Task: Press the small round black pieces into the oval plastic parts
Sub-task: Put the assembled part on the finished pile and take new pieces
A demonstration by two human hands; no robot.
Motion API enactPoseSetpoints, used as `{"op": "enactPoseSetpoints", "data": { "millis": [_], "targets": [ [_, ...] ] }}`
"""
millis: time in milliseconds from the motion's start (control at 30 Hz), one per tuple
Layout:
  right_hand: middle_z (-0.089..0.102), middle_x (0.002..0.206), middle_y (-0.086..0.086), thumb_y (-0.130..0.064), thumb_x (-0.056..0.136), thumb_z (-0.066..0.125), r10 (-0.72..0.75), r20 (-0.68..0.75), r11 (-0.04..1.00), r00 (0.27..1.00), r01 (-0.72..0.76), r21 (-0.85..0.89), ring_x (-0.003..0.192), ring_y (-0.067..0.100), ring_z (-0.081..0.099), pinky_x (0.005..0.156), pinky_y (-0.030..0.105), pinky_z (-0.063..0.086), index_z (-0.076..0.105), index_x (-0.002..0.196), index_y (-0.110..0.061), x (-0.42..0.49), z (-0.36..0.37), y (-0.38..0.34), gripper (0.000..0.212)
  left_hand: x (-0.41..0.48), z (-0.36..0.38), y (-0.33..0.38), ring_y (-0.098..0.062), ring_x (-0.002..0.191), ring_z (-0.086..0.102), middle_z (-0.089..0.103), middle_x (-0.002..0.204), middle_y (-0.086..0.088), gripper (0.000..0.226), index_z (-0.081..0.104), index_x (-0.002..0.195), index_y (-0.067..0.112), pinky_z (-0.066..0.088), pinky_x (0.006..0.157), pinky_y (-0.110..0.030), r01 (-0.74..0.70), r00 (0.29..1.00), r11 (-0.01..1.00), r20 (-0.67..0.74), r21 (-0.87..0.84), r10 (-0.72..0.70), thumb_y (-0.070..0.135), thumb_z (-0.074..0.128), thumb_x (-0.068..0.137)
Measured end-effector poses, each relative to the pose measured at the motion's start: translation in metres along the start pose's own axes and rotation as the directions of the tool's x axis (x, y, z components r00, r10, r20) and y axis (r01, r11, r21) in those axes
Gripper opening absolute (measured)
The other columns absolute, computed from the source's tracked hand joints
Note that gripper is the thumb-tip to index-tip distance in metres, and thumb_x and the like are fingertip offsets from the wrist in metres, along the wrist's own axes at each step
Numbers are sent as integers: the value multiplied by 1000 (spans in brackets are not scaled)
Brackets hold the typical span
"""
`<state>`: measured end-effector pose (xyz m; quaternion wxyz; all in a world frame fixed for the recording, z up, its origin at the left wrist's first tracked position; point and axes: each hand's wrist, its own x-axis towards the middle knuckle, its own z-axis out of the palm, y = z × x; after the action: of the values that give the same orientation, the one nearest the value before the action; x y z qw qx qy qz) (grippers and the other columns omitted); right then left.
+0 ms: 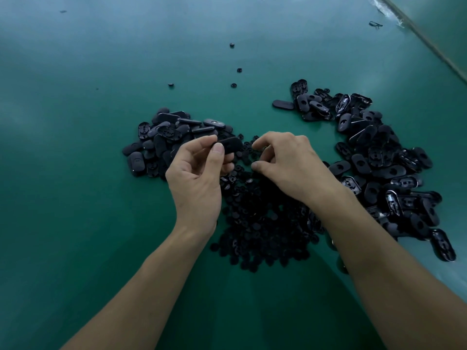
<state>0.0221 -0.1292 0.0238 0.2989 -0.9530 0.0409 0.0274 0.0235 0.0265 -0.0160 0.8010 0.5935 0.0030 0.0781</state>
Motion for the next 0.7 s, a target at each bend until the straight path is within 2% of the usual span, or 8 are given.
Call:
{"op": "enactPoseSetpoints", "data": {
  "millis": [167, 367, 567, 700],
  "targets": [
    [66, 89, -6, -18, 91, 73, 19, 1, 1000, 1000, -19, 18, 86, 10, 64, 84, 26, 54, 73, 107, -21, 2, 1, 0, 16, -1, 0, 1, -23, 81, 74, 72, 86, -2, 7, 65, 103, 9, 58, 74, -27, 9, 1000, 1000, -2, -26, -9, 3, 62, 98],
    [63, 93, -4, -34, 88, 76, 31, -38, 999, 999, -32, -24, 88, 15, 62, 86, 38, 56, 73, 101, -22, -2, 3, 0, 17, -1, 2, 3, -25, 86, 76, 74, 86, -4, 7, 63, 99, 9, 58, 76, -26, 54, 998, 996, -10, -75, -55, 2, 62, 98],
    [67, 88, -6, -26, 89, 75, 70, 9, 997, 998, -70, 18, 85, 15, 66, 85, 40, 57, 70, 93, -24, 1, 3, -6, 7, -2, 3, 5, -25, 84, 76, 73, 87, -6, 9, 62, 102, 8, 59, 75, -26, 65, 998, 994, -17, -84, -66, 1, 62, 97],
    [62, 85, -10, -22, 90, 73, 57, 24, 998, 998, -58, 30, 83, 12, 62, 81, 37, 56, 62, 85, -28, 1, 3, -6, 13, -2, 3, 5, -25, 85, 76, 74, 84, -4, 10, 63, 104, 8, 59, 75, -26, 67, 997, 994, -21, -90, -69, 1, 62, 98]
  ]
}}
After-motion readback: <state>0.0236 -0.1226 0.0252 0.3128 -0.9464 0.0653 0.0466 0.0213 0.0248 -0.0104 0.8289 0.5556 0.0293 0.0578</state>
